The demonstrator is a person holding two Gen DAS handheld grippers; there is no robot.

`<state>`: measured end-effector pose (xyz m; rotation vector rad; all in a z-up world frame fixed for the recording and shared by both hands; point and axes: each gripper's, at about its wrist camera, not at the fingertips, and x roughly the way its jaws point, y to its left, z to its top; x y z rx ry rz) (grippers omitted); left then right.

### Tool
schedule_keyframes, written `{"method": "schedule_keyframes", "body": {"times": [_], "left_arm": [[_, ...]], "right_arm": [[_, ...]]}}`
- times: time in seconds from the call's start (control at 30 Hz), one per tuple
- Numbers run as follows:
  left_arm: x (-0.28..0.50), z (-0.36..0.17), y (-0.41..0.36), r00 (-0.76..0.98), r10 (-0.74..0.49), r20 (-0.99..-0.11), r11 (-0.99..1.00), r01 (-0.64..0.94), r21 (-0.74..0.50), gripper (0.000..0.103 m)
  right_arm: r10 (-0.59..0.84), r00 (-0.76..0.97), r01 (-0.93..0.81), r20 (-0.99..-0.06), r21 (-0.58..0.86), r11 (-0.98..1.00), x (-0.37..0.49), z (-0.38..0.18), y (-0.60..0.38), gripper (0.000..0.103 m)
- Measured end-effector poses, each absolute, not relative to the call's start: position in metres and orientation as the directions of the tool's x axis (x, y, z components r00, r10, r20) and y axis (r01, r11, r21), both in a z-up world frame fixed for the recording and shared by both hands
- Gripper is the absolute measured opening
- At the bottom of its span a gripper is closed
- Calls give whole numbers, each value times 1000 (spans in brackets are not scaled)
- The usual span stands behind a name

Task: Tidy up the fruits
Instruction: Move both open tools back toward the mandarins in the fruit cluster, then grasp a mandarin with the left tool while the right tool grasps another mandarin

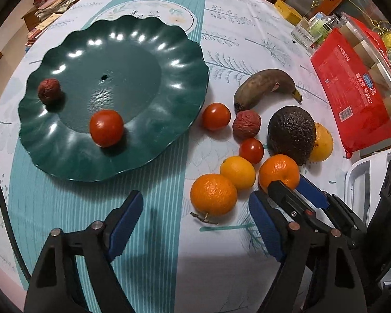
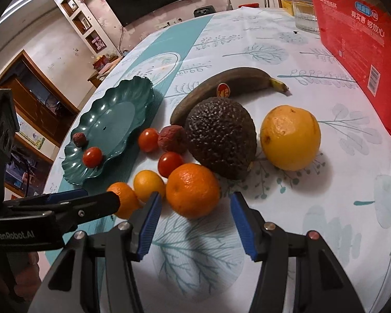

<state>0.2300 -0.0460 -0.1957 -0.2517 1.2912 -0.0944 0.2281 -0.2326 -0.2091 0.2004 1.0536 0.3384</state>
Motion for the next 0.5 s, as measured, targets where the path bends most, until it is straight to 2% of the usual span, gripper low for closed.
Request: {"method": "schedule_keyframes", "body": {"times": [0.3,0.4,0.5], "left_arm": [[240,-206,-54,248,-248,-936,960,-66,-272,57],[241,-212,-54,224,-253,-941,957,-82,-277,55],[240,-215,-56,222,-272,-936,952,-82,-296,49]], "right_arm": [[388,460,-241,-799,308,920,231,-216,-230,55],[381,466,-276,-798,278,920,230,-216,-225,55],[390,467,-297,-794,275,915,229,-215,-223,52]]}}
